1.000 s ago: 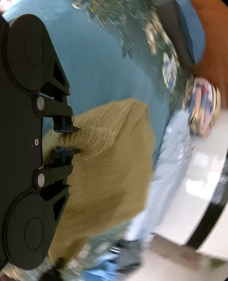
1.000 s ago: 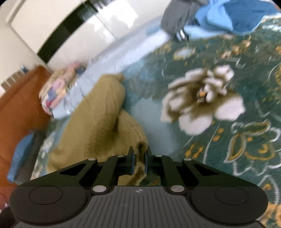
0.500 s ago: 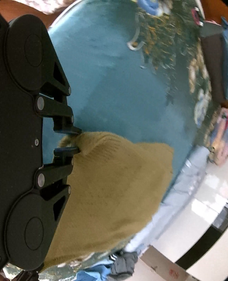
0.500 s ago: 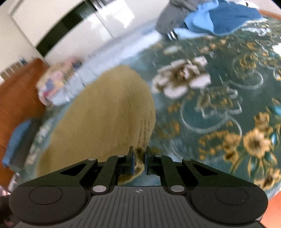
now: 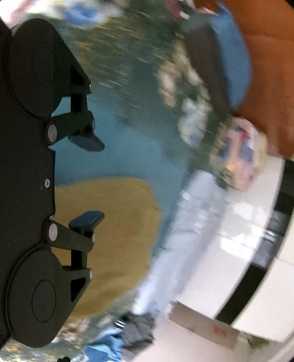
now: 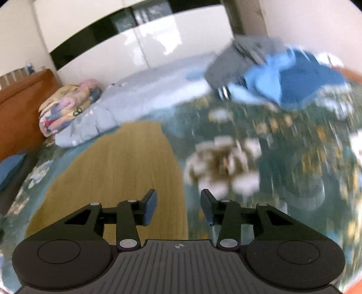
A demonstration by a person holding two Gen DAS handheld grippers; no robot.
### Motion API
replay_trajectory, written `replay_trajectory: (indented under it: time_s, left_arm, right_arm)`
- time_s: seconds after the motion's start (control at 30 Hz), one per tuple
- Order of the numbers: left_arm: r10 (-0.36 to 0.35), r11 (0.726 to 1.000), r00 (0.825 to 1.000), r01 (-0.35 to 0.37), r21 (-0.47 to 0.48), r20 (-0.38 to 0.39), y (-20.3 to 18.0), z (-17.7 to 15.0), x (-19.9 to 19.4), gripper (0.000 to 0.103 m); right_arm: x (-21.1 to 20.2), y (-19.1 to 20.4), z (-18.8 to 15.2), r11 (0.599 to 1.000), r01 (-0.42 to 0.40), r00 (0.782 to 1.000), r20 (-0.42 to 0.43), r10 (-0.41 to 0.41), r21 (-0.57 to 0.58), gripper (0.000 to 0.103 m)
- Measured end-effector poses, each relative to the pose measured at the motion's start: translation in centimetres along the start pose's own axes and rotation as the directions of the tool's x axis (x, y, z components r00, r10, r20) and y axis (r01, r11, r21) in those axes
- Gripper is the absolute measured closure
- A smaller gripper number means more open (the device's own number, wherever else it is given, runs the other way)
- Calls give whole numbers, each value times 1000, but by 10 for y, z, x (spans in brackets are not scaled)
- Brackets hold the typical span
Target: Fold clothes
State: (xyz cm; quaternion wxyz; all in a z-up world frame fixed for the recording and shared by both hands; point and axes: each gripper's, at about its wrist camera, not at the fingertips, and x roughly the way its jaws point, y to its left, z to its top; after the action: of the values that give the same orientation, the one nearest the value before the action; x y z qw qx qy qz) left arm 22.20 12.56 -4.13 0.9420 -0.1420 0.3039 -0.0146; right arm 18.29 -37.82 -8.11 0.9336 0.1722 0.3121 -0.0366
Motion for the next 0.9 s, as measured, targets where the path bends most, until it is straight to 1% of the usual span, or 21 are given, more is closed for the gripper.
replay_trajectory:
  time_s: [0.07,0.1,0.13,0.2,0.3,0.33,0.4,0.5,0.57,0.63,0.7,0.77,0.8,0.87,0.9]
  left_arm:
    - [-27,998,999,25,56,36,-17,30,22,39]
    - [-40,996,998,36,82,51,-22,43,36,37]
    - [-66,992,996,59,111,56,-29,58,55,31]
    - [-115,982,993,109,151,31,-43,82,98,30]
    - [-129,965,991,129,227,-14,-66,104,169,30]
    - [-133,963,990,138,233,-41,-69,107,190,30]
    - [-145,964,983,166,207,-113,-72,111,239,31]
    - [-121,969,981,150,197,-152,-72,110,289,31]
    - [-109,967,975,149,206,-196,-71,108,321,31]
    - [-94,966,969,144,215,-229,-70,104,344,31]
    - [-92,958,959,159,238,-269,-72,99,364,31]
    - [-71,950,952,155,270,-298,-75,94,380,31]
    - [-73,947,951,160,277,-300,-76,93,383,31]
    - [-112,942,949,195,273,-293,-78,92,389,30]
    - [-137,940,943,220,260,-302,-79,92,392,31]
  right_arm:
    - [17,9,28,998,-34,999,14,34,-47,53]
    - [31,14,41,997,-51,999,9,52,-60,52]
    - [46,19,53,995,-69,998,4,70,-73,52]
    - [75,29,78,990,-105,995,-6,104,-99,51]
    - [121,42,114,980,-150,989,-27,148,-132,51]
    - [142,45,122,979,-156,988,-46,151,-134,51]
    - [180,48,132,977,-164,984,-88,153,-137,51]
    - [233,51,139,976,-143,983,-140,121,-166,51]
    - [262,49,139,978,-130,980,-173,102,-160,51]
    - [287,42,138,983,-126,976,-192,99,-136,52]
    - [306,33,137,986,-127,974,-202,103,-111,52]
    - [324,26,137,988,-123,971,-219,99,-96,52]
    - [331,24,138,988,-122,969,-226,99,-92,51]
    - [344,23,139,987,-138,966,-234,115,-86,51]
    - [348,23,140,986,-146,964,-235,122,-85,51]
